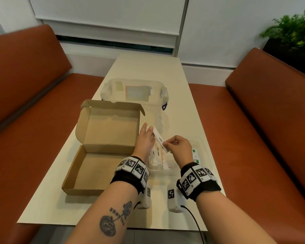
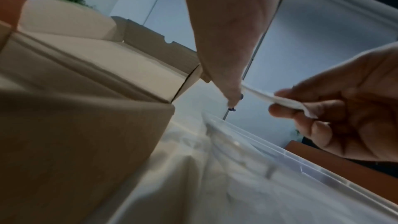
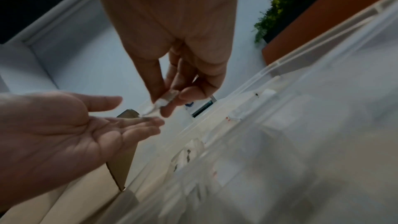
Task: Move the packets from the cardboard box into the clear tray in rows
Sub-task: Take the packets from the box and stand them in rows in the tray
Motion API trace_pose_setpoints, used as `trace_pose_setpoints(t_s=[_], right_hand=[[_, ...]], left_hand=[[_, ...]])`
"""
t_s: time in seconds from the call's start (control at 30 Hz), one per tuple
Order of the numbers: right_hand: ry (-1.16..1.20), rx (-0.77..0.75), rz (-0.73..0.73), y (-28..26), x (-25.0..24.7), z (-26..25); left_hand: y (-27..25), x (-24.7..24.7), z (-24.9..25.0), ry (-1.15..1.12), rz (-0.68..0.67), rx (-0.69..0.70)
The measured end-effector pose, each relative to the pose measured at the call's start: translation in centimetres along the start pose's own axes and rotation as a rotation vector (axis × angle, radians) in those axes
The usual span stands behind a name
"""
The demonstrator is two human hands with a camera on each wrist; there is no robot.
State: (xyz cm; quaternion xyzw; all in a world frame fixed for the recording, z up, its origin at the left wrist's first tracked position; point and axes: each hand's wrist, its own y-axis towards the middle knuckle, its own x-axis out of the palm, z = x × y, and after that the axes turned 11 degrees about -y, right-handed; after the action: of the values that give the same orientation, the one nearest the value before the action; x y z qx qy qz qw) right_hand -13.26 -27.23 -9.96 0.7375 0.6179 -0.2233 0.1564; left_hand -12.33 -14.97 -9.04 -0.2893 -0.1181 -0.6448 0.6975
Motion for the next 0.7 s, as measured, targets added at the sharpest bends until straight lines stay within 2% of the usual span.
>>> trace_pose_setpoints(t_s=[0.1, 0.23, 0.3, 0.43, 0.6, 0.7], right_hand=[[-0.051, 0.073, 0.029, -0.1, 0.7, 0.3], [-0.094, 0.092, -0.026, -0.7, 2.5, 0.5], [-0.141, 0.092, -0.038, -0.9, 3.3, 0.6], [-0.220, 0.069, -0.056, -0.8, 4.2, 0.9], [-0.456, -0.001, -0.077, -0.3, 4.2, 0.9], [-0.454, -0.007, -0.086, -0.1, 3.9, 1.1]], left_hand=[[-0.1, 0.1, 0.4, 0.045, 0.001, 0.026], [-0.1, -0.5, 1.2, 0.071, 0.039, 0.048], [-0.1, -0.6, 1.4, 0.014, 0.046, 0.026], [-0.3, -0.8, 1.5, -0.044, 0.076, 0.037], [-0.4, -0.8, 1.4, -0.073, 0.068, 0.035], [-0.5, -0.7, 1.3, -0.065, 0.052, 0.044]])
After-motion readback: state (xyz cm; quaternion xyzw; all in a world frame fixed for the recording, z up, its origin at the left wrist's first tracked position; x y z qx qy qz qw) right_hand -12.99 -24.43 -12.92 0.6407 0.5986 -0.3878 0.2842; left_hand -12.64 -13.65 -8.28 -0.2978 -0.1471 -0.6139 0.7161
